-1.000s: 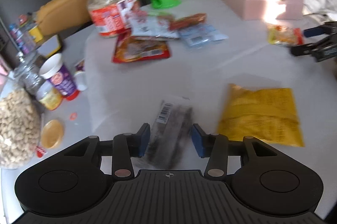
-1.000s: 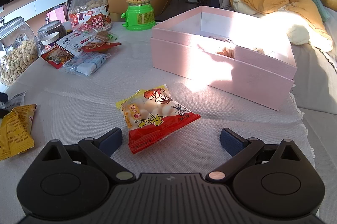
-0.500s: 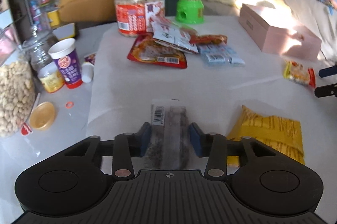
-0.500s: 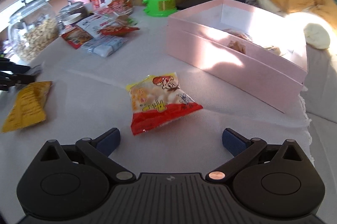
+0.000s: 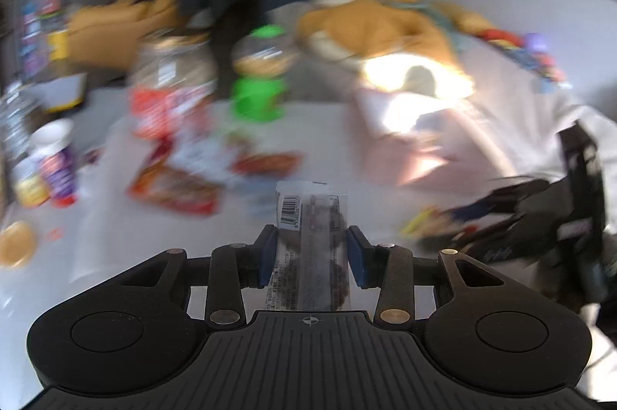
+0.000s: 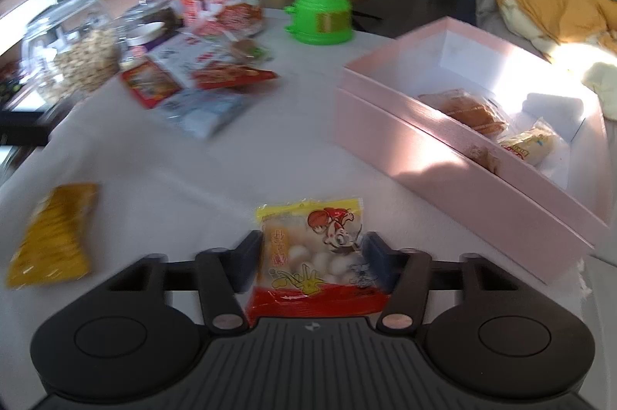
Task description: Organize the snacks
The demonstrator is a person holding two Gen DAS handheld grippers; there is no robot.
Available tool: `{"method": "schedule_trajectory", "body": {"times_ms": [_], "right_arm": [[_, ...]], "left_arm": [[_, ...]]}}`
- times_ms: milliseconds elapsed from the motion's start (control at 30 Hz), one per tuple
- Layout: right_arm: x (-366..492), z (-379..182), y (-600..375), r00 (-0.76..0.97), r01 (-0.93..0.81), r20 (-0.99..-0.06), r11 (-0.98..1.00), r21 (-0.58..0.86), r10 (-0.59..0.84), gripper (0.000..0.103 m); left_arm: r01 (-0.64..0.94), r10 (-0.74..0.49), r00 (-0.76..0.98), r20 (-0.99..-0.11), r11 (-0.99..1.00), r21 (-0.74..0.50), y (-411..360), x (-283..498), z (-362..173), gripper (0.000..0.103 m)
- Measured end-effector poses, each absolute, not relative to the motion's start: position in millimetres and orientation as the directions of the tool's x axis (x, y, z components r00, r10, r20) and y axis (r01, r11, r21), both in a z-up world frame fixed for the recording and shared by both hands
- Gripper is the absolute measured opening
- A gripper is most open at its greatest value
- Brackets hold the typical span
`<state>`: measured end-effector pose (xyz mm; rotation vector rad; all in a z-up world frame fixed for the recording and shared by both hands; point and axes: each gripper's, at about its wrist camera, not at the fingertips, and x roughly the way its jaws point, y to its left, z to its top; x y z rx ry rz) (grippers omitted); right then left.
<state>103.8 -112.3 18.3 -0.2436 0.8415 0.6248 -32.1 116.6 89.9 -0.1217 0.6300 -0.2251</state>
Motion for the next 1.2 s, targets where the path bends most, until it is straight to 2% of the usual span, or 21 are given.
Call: {"method": "schedule_trajectory", "body": {"times_ms": [167, 267, 400, 567, 733, 867, 933, 967, 1033, 1133, 1200], "right_arm": [[57.5, 48.5, -150.8, 0.536, -0.609, -0.710, 0.792, 0.050, 0.456, 0.056], [42.0, 64.9, -175.1, 0.577, -0.585, -0.667, 0.809, 0.067, 0.472, 0.056], [32.4, 69.9, -203.0, 0.626, -0.536, -0.627, 0.840, 0.086, 0.464, 0.056], [44.0, 57.4, -225.5, 0.629, -0.478, -0.650, 0.872, 0.107, 0.425, 0.056], [60.6, 52.8, -245.7, 0.638, -0.409, -0.661, 0.901, 0.143, 0.394, 0.056], [88.3, 92.1, -251.6, 0.702, -0.380, -0.587, 0.909, 0.170, 0.404, 0.056], [122.3, 117.8, -248.1, 0.713, -0.370, -0.560, 0.905, 0.211, 0.422, 0.056], [140.6, 127.7, -244.0, 0.727, -0.360, -0.545, 0.908, 0.216, 0.418, 0.059], [179.7, 139.9, -234.2, 0.755, -0.326, -0.535, 0.925, 0.195, 0.379, 0.091], [217.2, 137.9, -219.3, 0.771, -0.244, -0.572, 0.960, 0.140, 0.280, 0.091], [217.7, 129.0, -207.1, 0.765, -0.237, -0.591, 0.965, 0.111, 0.256, 0.091]], "left_arm": [[0.319, -0.386, 0.773, -0.504, 0.923, -0.217, 52.1, 6.8, 121.9, 0.044], [0.349, -0.396, 0.773, -0.495, 0.918, -0.190, 12.1, 61.8, 129.1, 0.044], [0.320, -0.430, 0.745, -0.510, 0.901, -0.291, -22.3, 152.7, 99.9, 0.048], [0.177, -0.320, 0.783, -0.534, 0.937, -0.302, -27.1, 194.1, 65.7, 0.045], [0.113, -0.326, 0.753, -0.571, 0.920, -0.375, 15.3, 147.0, 66.9, 0.045], [0.106, -0.331, 0.721, -0.608, 0.921, -0.376, 49.1, 93.1, 62.1, 0.045], [0.078, -0.296, 0.722, -0.626, 0.933, -0.351, 67.2, 70.1, 61.4, 0.046], [0.057, -0.265, 0.728, -0.632, 0.943, -0.329, 77.0, 57.5, 62.4, 0.045], [0.008, -0.197, 0.737, -0.646, 0.959, -0.283, 96.4, 30.8, 64.6, 0.046], [-0.072, -0.123, 0.725, -0.678, 0.965, -0.252, 126.8, -8.2, 64.2, 0.046], [-0.116, -0.125, 0.709, -0.694, 0.950, -0.290, 146.3, -29.7, 61.0, 0.045]]}}
